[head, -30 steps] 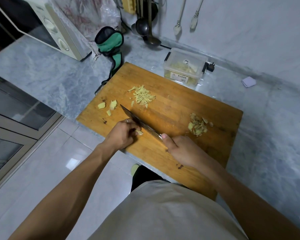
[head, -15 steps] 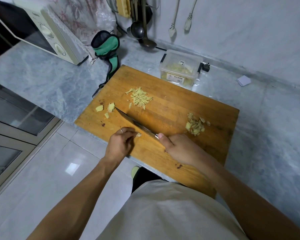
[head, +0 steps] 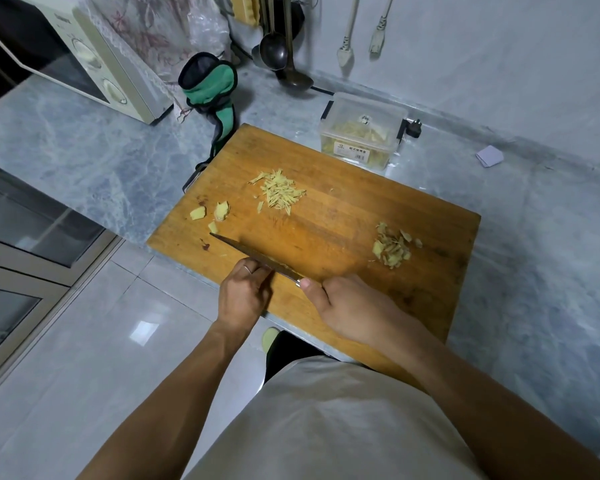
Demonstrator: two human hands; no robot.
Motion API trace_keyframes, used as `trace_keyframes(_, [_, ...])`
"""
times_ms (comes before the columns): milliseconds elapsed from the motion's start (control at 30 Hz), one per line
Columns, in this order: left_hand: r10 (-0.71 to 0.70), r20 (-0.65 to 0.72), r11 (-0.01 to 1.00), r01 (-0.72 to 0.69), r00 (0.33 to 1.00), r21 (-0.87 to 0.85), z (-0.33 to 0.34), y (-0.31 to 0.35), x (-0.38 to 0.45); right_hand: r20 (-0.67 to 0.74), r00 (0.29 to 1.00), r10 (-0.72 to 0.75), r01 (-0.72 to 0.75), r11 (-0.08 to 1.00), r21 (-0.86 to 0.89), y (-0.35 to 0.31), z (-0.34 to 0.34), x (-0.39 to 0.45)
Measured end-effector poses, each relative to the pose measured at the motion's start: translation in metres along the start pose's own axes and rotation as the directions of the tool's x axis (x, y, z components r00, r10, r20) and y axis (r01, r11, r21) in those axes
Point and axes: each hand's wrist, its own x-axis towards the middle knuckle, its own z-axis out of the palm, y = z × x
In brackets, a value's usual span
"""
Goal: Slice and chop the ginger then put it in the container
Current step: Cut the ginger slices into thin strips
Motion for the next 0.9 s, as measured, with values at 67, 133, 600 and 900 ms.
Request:
trace_keyframes(67, [0.013, -0.022, 1.0, -0.014, 1.0, -0.017, 0.0, 0.0, 0.001, -0.012, 1.0, -0.011, 0.011, 1.0, -0.008, 0.0, 0.001, 0.0])
trace_keyframes(133, [0.026, -0.012, 0.999, -0.026, 1.0, -0.022, 0.0, -0.002, 0.004, -0.01, 1.0, -0.001, 0.001, 1.0, -0.001, 0.0, 0.0, 0.002])
trace_keyframes(600, [0.071, 0.005, 0.997, -0.071, 0.997, -0.025, 0.0, -0.006, 0.006, -0.012, 0.999, 0.043, -0.043, 0.999, -0.002, -0.005, 0.005, 0.001])
trace_keyframes(900, [0.058, -0.035, 0.998, -0.058, 0.998, -0.022, 0.0, -0.004, 0.004, -0.019, 0.998, 0.053, -0.052, 0.998, 0.022, -0.005, 0.014, 0.002])
